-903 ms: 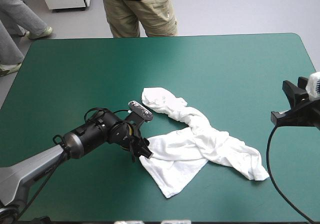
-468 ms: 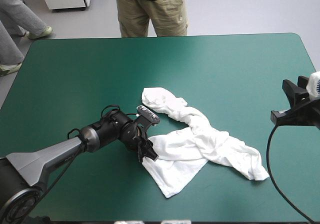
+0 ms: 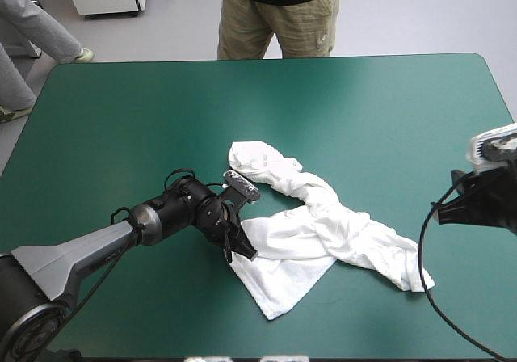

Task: Fold the cloth

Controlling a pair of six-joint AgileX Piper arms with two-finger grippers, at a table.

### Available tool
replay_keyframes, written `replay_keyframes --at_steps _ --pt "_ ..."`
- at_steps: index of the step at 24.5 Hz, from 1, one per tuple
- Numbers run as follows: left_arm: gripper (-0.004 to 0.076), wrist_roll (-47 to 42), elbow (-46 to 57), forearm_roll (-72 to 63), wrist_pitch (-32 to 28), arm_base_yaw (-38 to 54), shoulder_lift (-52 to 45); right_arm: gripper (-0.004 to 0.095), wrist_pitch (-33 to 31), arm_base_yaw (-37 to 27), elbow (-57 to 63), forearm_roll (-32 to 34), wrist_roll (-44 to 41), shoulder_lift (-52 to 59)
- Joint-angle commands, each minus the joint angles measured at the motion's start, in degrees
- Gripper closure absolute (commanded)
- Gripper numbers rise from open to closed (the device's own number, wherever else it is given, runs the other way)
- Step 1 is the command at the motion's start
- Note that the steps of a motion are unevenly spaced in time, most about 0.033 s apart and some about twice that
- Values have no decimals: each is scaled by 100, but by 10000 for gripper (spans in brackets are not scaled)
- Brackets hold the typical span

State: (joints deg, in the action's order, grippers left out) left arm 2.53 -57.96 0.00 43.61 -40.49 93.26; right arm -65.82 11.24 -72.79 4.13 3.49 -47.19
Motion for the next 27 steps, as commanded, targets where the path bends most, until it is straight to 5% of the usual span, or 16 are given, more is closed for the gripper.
replay_keyframes --at_steps 1,13,27 --pt "731 8 -22 219 3 3 -30 493 236 -32 547 129 -177 -45" --pt "731 -26 -22 219 -12 3 -30 493 1342 -32 3269 34 -694 -105" --pt "731 -285 -22 194 -126 3 -30 524 1831 -32 3831 -205 -349 -2178"
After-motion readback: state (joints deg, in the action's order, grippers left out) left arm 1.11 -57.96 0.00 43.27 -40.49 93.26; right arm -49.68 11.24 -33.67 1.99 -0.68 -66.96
